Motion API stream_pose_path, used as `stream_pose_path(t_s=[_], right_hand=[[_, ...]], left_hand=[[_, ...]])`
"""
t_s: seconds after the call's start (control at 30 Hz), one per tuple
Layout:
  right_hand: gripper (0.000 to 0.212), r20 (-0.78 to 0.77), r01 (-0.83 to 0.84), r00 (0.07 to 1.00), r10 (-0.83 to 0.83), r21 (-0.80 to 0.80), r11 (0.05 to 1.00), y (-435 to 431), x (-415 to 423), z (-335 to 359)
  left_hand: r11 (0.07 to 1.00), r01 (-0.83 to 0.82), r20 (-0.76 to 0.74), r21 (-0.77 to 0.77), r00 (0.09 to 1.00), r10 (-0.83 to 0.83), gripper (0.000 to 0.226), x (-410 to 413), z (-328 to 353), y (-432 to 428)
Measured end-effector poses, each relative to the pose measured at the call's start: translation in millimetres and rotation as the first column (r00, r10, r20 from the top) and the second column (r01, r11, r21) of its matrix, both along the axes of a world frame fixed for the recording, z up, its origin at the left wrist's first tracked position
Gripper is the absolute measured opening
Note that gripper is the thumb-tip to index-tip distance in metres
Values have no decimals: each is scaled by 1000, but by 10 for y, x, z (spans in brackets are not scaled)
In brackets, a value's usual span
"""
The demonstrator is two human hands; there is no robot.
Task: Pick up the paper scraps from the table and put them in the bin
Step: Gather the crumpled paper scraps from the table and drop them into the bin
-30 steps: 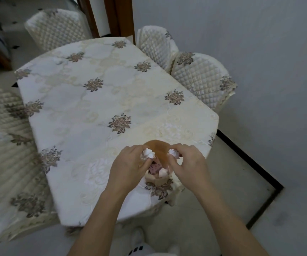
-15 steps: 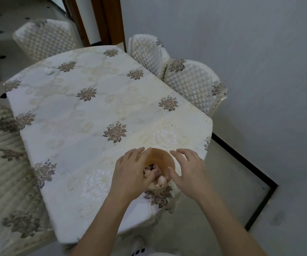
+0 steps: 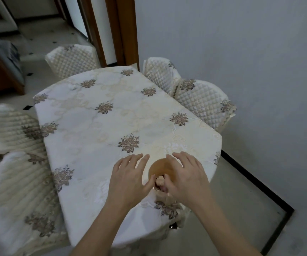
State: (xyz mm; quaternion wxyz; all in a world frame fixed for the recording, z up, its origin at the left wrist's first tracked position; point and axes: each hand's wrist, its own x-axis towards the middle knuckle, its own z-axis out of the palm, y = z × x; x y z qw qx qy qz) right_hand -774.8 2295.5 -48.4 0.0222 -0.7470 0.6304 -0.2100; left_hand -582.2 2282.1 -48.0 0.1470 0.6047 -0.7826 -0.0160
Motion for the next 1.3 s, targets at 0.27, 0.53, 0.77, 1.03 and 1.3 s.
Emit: stream_pose_path(t_s=[0.27, 0.53, 0.77, 1.03, 1.3], right_hand=[[51, -59, -205, 977, 205, 4, 979, 0, 865, -59], [51, -50, -475, 879, 475, 7, 880, 143, 1747, -145], [50, 5, -706, 708, 706, -14, 708, 341, 2219, -262], [49, 112, -886, 460, 881, 1, 463, 825, 2827, -336], [51, 89, -973, 227, 970, -13, 229, 1404, 3554, -285]], left_hand=[[978, -211, -7, -4, 977, 211, 59, 877, -55, 395], [876, -481, -40, -35, 877, 480, 57, 1581, -112, 1024], [669, -742, -53, -42, 670, 741, 52, 1796, -93, 1856], [401, -916, 1, -10, 401, 916, 55, 1822, -168, 2879], [140, -989, -8, -43, 141, 990, 57, 2082, -68, 3609]])
